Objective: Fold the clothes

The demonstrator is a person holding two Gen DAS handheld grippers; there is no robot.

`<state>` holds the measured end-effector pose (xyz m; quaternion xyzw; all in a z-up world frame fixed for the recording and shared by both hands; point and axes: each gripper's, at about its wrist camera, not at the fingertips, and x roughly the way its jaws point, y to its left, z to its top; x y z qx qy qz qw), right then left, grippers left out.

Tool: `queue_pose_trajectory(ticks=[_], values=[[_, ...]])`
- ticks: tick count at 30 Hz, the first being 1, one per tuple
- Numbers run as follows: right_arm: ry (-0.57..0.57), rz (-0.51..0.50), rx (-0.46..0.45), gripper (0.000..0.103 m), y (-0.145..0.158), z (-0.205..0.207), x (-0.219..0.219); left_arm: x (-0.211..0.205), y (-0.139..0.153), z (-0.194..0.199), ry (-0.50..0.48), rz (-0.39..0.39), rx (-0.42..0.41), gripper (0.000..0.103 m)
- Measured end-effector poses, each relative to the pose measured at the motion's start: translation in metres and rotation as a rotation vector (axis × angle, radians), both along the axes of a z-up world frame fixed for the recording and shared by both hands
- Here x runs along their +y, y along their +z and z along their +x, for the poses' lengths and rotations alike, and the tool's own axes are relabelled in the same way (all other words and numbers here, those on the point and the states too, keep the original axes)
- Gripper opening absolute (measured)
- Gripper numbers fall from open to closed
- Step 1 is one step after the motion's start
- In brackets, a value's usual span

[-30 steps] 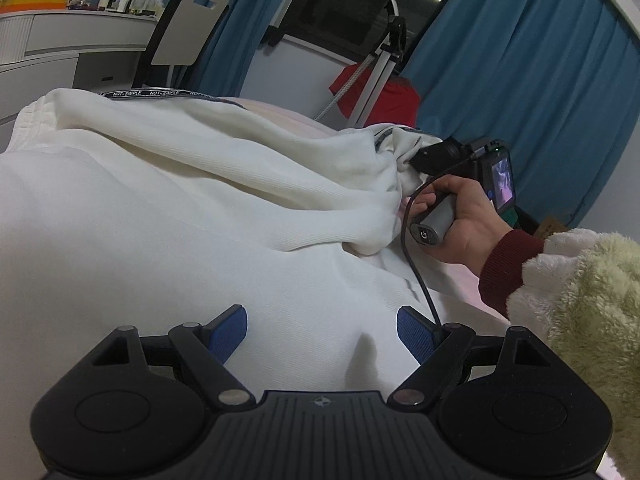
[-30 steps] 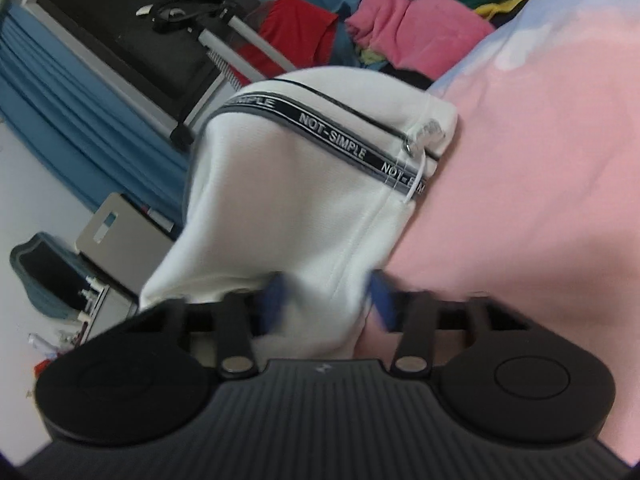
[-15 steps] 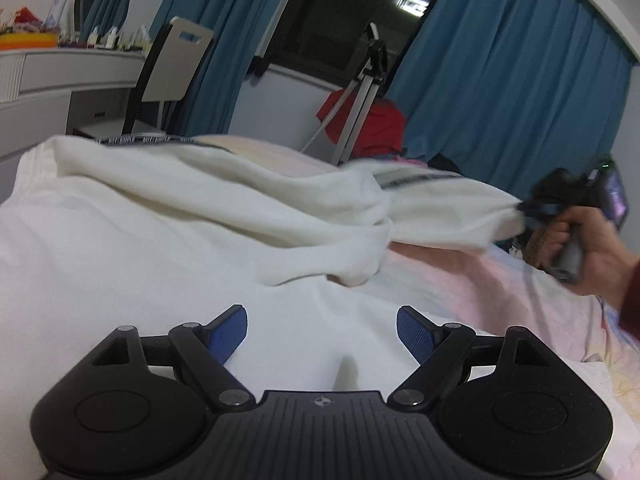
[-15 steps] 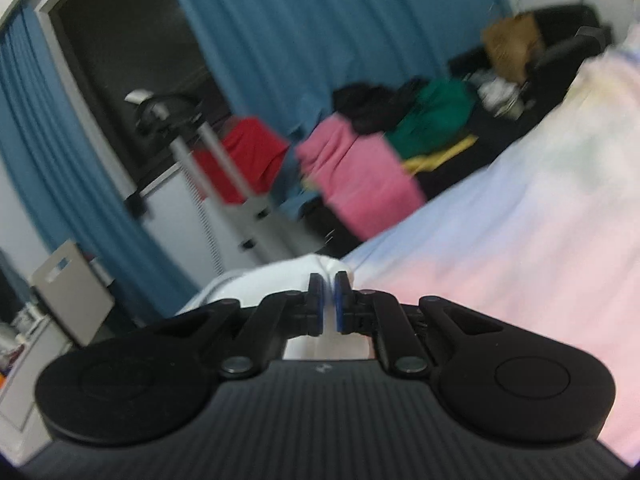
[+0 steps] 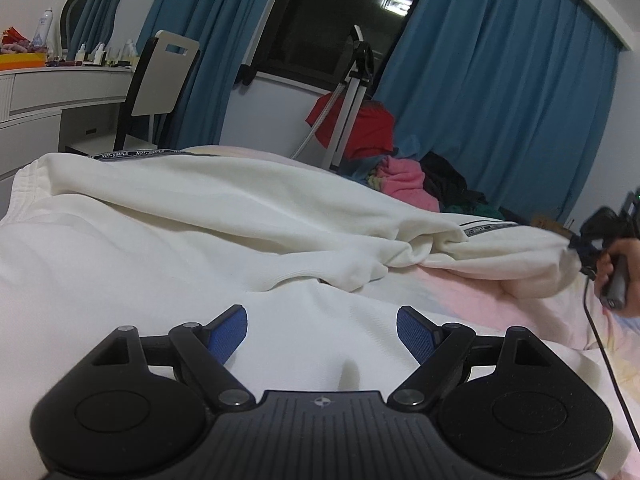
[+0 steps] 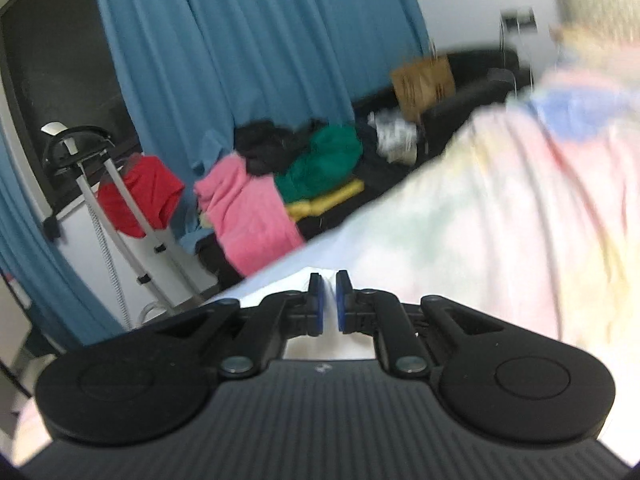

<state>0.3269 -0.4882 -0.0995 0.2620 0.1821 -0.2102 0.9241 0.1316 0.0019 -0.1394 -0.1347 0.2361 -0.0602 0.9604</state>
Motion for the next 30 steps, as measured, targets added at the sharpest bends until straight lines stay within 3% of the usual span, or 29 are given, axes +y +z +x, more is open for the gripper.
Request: queue_pose_trajectory(ticks=[3, 7, 10, 13, 17, 22, 24, 27, 30], values=[[0.000, 0.088, -0.011, 0.020, -0.017, -0.015, -0.007, -0.001, -0.003, 0.003, 0.002, 0.007, 0.011, 0.084], [-0.014, 0.181, -0.059, 0.060, -0.028, -0.040, -0.007, -0.001, -0.003, 0.000, 0.001, 0.015, 0.010, 0.084], [0.021, 0.285, -0.111, 0.060, -0.036, -0.067, 0.001, -0.003, -0.002, -0.003, -0.006, 0.027, 0.007, 0.084], [0.120, 0.475, -0.135, 0.060, -0.055, -0.089, 0.018, -0.005, -0.002, -0.006, -0.013, 0.038, 0.003, 0.084], [0.226, 0.655, -0.028, 0.061, -0.096, -0.077, 0.054, -0.006, -0.002, -0.010, -0.019, 0.053, -0.003, 0.084], [0.051, 0.660, -0.017, 0.060, -0.121, -0.045, 0.051, -0.004, -0.003, -0.009, -0.013, 0.062, -0.005, 0.084], [-0.068, 0.631, -0.059, 0.056, -0.118, -0.040, 0.035, -0.003, -0.005, -0.006, -0.010, 0.063, -0.002, 0.084], [-0.203, 0.511, -0.053, 0.010, -0.101, -0.030, 0.013, -0.001, -0.010, 0.001, -0.004, 0.059, 0.011, 0.084], [-0.199, 0.341, -0.001, 0.006, -0.067, -0.007, 0.003, 0.002, -0.014, 0.005, -0.003, 0.049, 0.025, 0.084]])
